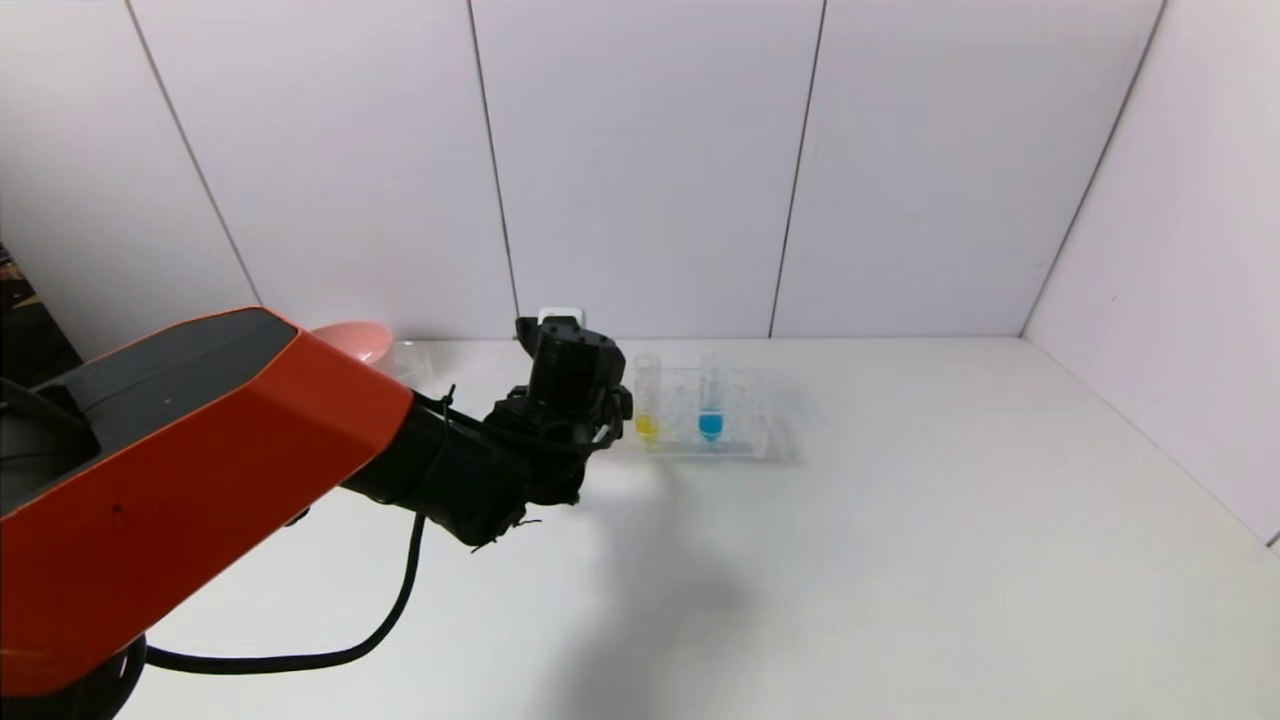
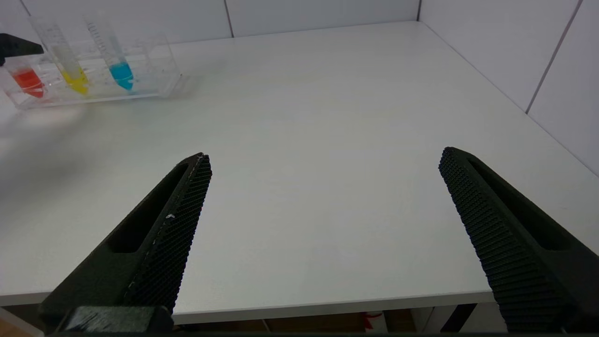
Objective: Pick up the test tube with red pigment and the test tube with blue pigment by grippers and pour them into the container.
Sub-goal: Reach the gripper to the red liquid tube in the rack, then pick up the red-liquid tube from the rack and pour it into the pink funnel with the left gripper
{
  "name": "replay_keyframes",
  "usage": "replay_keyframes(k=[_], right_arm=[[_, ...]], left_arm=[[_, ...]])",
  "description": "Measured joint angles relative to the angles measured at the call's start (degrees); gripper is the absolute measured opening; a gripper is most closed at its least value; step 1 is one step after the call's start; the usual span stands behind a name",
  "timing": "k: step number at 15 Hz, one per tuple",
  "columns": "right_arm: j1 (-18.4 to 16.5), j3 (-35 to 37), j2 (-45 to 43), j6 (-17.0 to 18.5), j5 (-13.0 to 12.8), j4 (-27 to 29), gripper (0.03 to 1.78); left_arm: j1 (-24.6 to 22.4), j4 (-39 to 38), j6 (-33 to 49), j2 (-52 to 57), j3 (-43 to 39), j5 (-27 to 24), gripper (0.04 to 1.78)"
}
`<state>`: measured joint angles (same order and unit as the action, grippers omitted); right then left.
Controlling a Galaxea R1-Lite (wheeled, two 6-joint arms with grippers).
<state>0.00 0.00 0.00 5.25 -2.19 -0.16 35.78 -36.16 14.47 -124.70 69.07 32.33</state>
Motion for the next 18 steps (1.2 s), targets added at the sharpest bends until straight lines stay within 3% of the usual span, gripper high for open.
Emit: replay_keyframes(k=[2, 7, 18], right_arm=[[0.0, 0.0, 0.0, 0.0, 0.0, 0.0, 1.77], [0.0, 0.0, 0.0, 0.0, 0.0, 0.0, 1.77], [0.0, 0.0, 0.0, 0.0, 0.0, 0.0, 1.77]], left_arm=[[0.0, 0.0, 0.0, 0.2, 0.0, 0.0, 1.32], [0.2, 0.0, 0.0, 0.4, -0.4, 0.0, 0.47], [0.8, 0.3, -3.3, 4.4, 1.1, 0.6, 0.43]])
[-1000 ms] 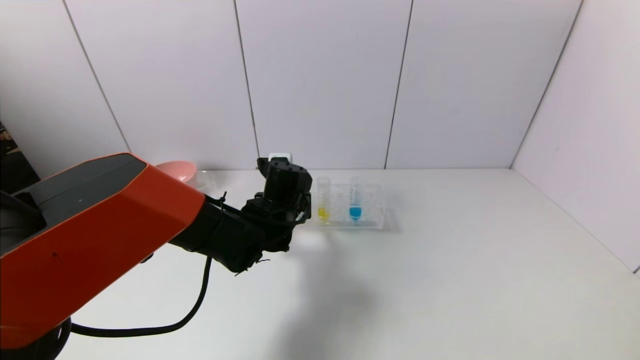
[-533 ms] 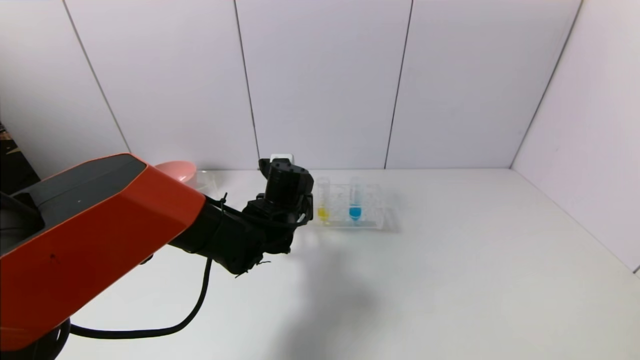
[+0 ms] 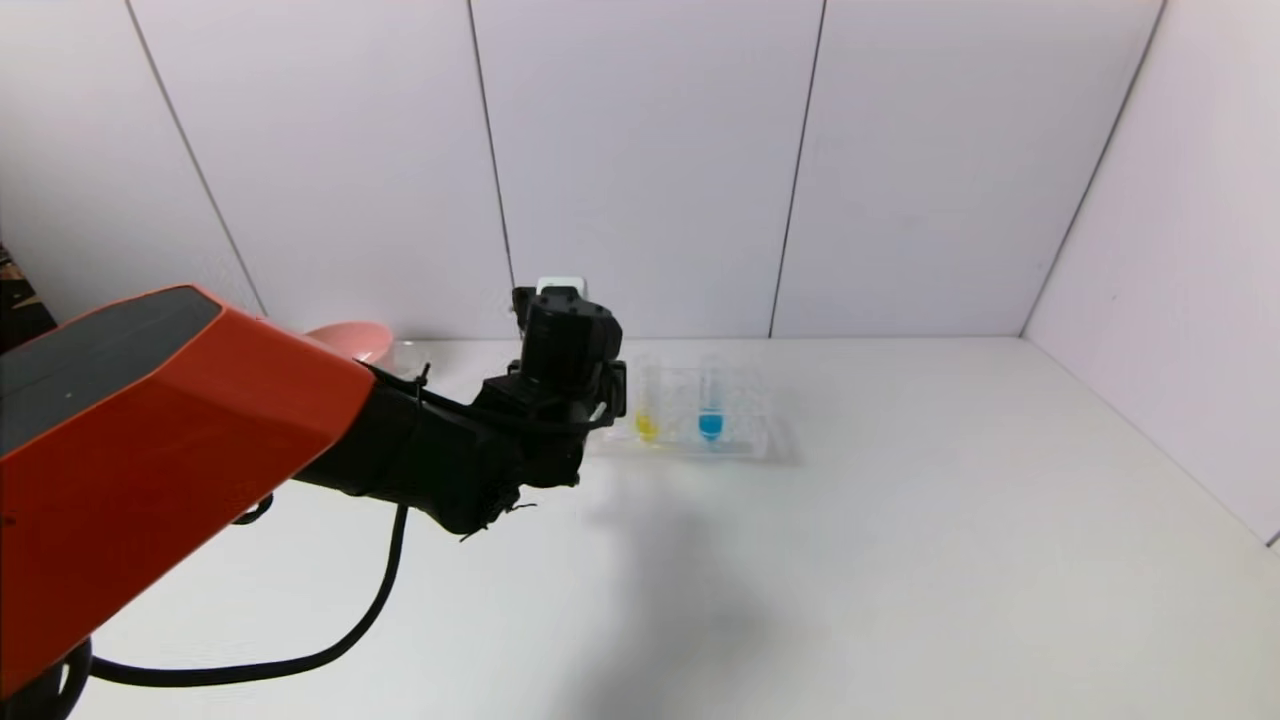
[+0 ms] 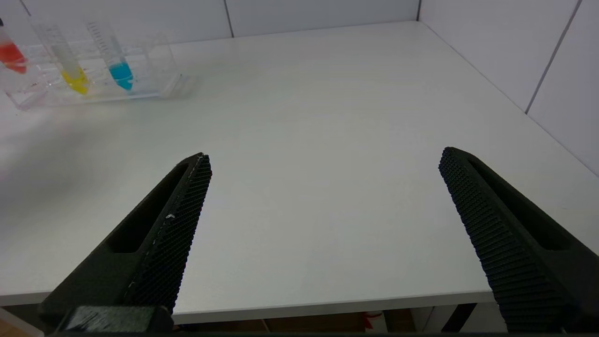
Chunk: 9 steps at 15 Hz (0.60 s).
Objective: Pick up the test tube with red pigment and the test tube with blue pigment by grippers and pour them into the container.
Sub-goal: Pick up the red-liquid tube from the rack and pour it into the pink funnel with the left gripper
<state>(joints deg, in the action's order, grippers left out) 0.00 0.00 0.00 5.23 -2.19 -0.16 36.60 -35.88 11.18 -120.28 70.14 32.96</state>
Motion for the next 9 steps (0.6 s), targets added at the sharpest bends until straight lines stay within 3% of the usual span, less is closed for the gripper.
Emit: replay_keyframes(k=[9], right_arm=[[0.0, 0.0, 0.0, 0.0, 0.0, 0.0, 1.78]], left_arm=[[0.2, 0.3, -1.9, 3.5, 1.9, -0.4, 0.43]])
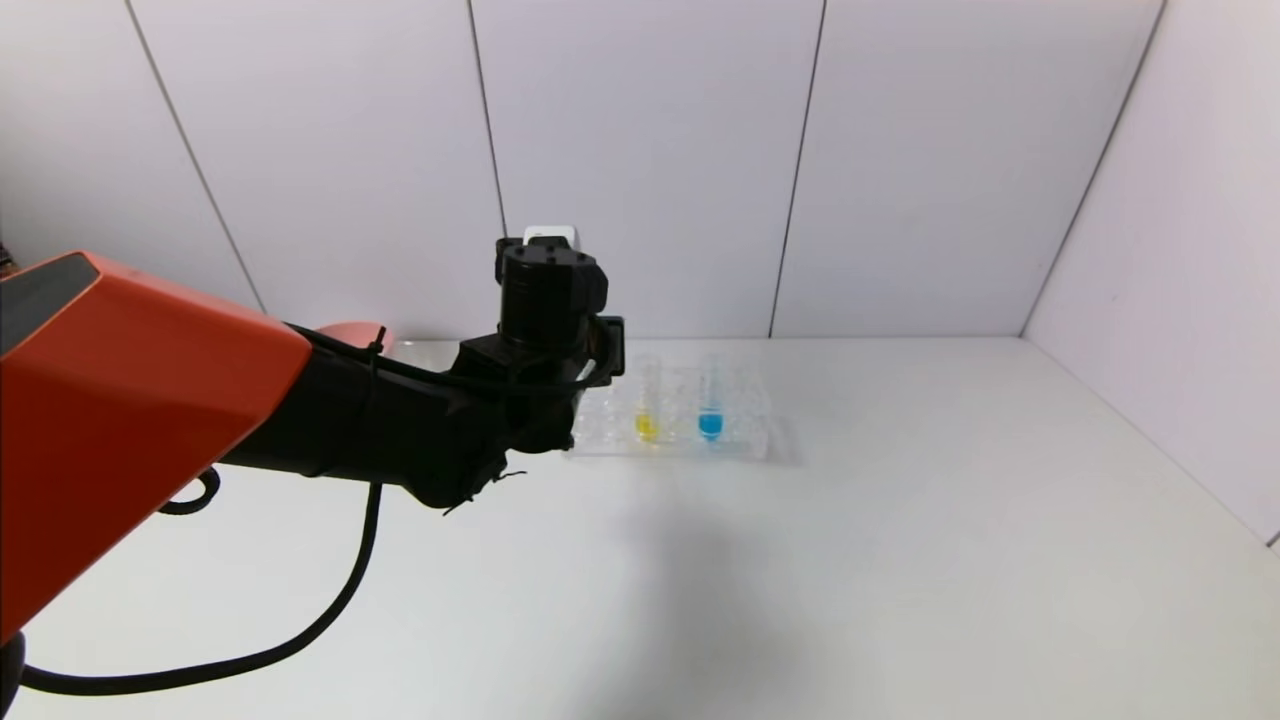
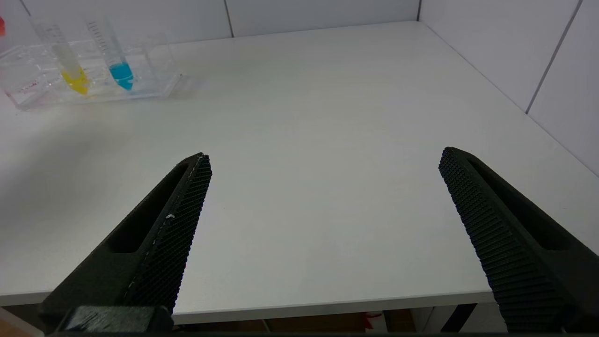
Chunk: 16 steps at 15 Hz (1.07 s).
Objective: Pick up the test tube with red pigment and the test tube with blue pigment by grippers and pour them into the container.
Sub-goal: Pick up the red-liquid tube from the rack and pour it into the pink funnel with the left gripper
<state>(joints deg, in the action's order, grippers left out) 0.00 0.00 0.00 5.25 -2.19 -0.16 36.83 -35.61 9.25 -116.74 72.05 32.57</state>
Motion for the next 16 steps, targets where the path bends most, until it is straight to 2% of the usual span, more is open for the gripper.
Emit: replay_keyframes(k=[1, 3, 5, 8, 12, 14, 16], right_arm=[[0.0, 0.0, 0.0, 0.0, 0.0, 0.0, 1.77], [0.0, 0.0, 0.0, 0.0, 0.0, 0.0, 1.77], [0.0, 0.0, 0.0, 0.0, 0.0, 0.0, 1.77], [0.0, 0.0, 0.0, 0.0, 0.0, 0.0, 1.77], [0.0, 0.0, 0.0, 0.0, 0.0, 0.0, 1.77], [0.0, 0.0, 0.0, 0.0, 0.0, 0.0, 1.77], [0.0, 0.0, 0.0, 0.0, 0.0, 0.0, 1.77]], left_arm=[[0.0, 0.5, 0.0, 0.7, -0.8, -0.9, 0.43], [-0.3, 1.3, 0.0, 3.3, -4.0, -5.9, 0.43], [-3.1, 1.4, -1.3, 7.4, -9.6, -14.5, 0.43], [-12.9, 1.2, -6.5, 14.1, -17.5, -30.4, 0.43], [-28.5, 1.4, -10.3, 21.3, -24.0, -51.5, 0.43], [-36.0, 1.4, -12.8, 23.4, -26.1, -60.1, 0.43], [-42.7, 1.7, -15.5, 24.4, -27.3, -66.0, 0.43]])
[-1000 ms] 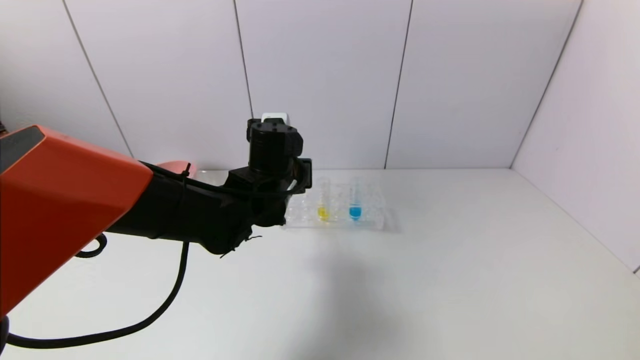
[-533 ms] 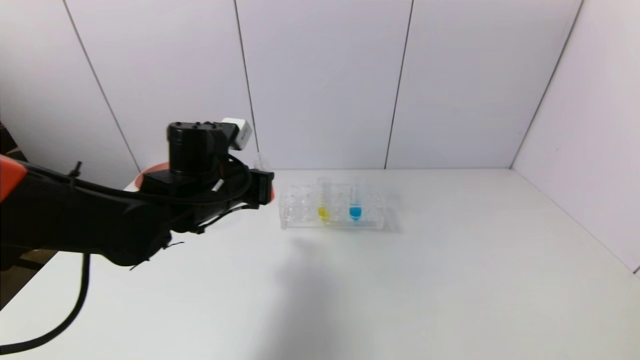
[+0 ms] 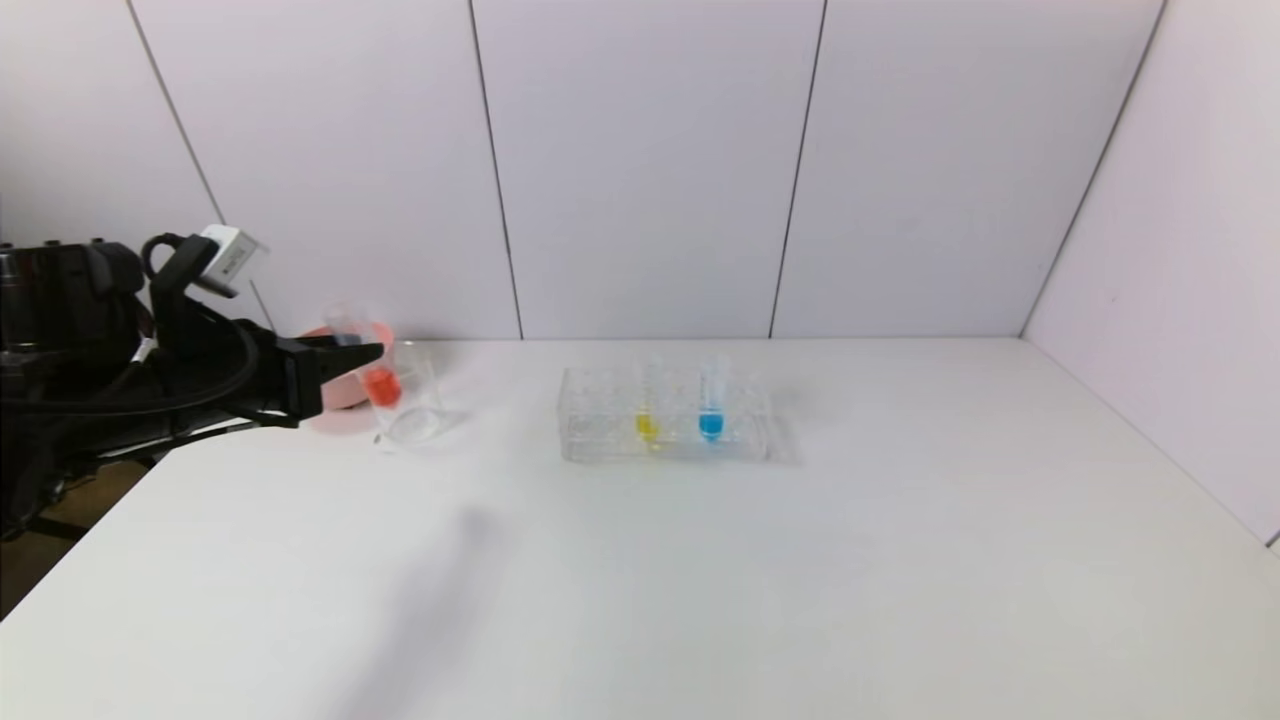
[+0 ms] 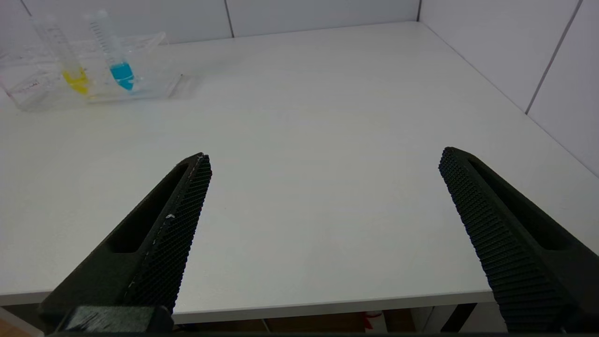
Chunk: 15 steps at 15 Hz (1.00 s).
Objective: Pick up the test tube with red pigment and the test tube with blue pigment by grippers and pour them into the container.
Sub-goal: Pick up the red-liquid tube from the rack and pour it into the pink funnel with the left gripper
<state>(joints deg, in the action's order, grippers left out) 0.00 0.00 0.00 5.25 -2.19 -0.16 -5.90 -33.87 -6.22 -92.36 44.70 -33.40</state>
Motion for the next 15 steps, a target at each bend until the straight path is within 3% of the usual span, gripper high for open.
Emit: replay_keyframes(k=[3, 7, 11, 15], right_arm=[[0.0, 0.0, 0.0, 0.0, 0.0, 0.0, 1.77], [0.0, 0.0, 0.0, 0.0, 0.0, 0.0, 1.77], [0.0, 0.0, 0.0, 0.0, 0.0, 0.0, 1.77], [0.0, 0.0, 0.0, 0.0, 0.0, 0.0, 1.77]], left_arm=[[-8.8, 3.5, -4.8, 0.3, -0.3, -6.9, 0.43], [-16.0, 5.5, -11.7, -2.5, 1.1, -8.4, 0.43], [-16.7, 7.0, -12.2, -7.0, 5.9, -8.4, 0.43], [-14.2, 16.8, -12.8, -10.6, 16.2, -7.6, 0.43]])
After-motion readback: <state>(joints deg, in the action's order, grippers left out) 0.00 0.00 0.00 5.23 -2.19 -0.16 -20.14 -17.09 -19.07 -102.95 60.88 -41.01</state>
